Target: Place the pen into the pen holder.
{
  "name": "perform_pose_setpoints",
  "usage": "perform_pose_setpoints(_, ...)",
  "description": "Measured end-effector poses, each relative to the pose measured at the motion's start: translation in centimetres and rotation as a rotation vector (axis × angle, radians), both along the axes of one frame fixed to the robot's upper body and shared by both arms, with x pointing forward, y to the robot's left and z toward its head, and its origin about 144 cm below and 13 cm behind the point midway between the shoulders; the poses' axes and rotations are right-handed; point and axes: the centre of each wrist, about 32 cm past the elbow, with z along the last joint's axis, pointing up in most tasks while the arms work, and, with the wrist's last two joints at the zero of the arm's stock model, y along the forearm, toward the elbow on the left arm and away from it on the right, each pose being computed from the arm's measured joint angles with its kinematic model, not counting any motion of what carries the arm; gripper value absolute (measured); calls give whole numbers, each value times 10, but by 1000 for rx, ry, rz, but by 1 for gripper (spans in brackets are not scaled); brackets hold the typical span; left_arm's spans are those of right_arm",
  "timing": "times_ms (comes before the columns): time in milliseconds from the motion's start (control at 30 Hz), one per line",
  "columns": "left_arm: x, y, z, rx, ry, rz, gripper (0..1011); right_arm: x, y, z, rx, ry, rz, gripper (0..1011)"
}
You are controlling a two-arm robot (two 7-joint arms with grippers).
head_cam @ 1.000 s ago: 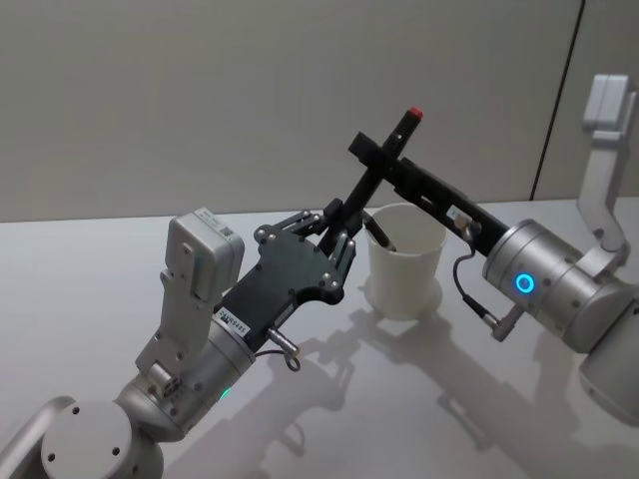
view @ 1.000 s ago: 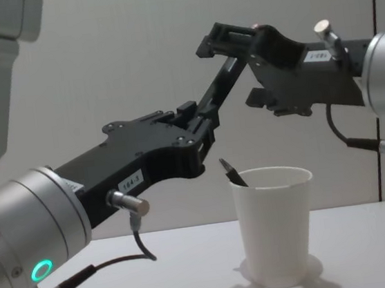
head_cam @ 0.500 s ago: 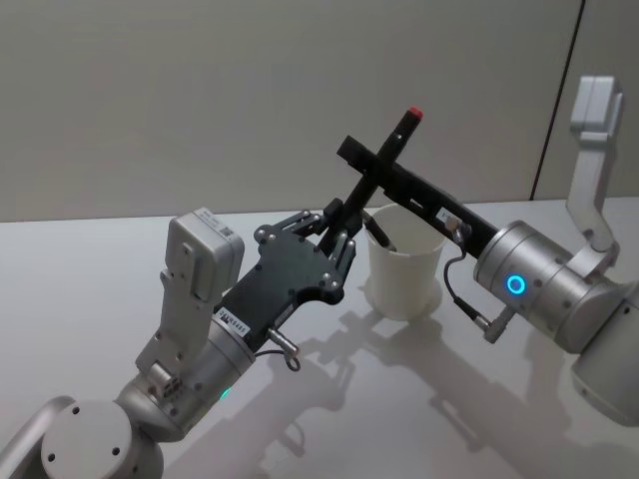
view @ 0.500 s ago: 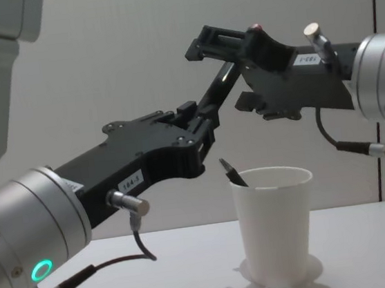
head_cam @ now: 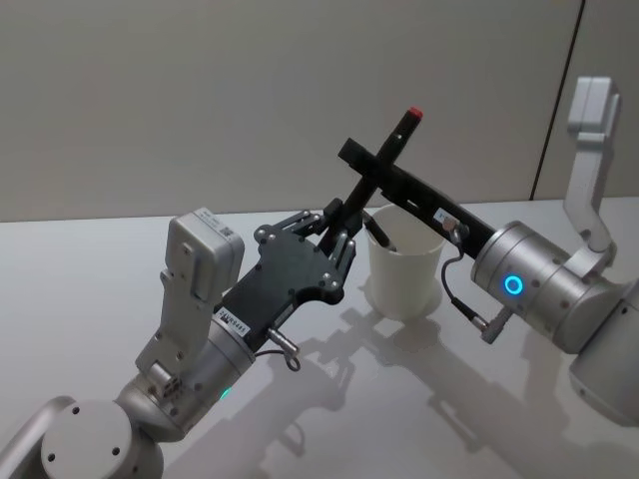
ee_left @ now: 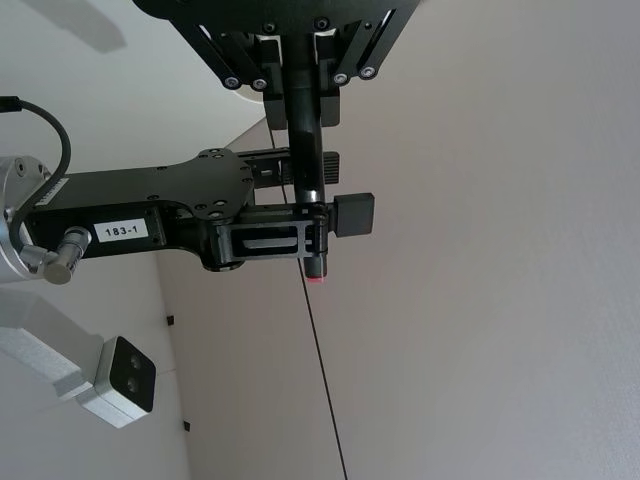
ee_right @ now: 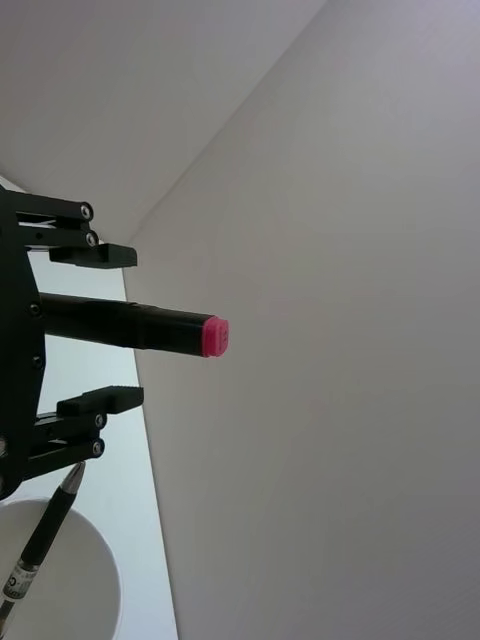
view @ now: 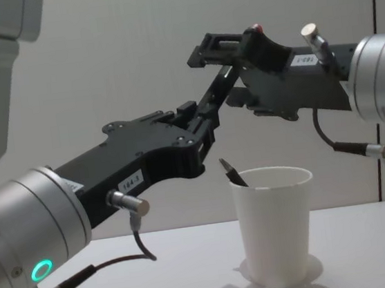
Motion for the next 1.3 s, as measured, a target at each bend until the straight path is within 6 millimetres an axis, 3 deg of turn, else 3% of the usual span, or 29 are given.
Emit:
perform_pose_setpoints(567,0,0,0,0,0,0,185,0,1,0,3,1,2,223)
perform_pose_setpoints(1000,0,0,0,-1,-1,0,194,0,0,0,1,2,0,214)
perform_pose_setpoints(1300,0,0,0,-1,-1,1,495,0,0,0,1,2,0,208)
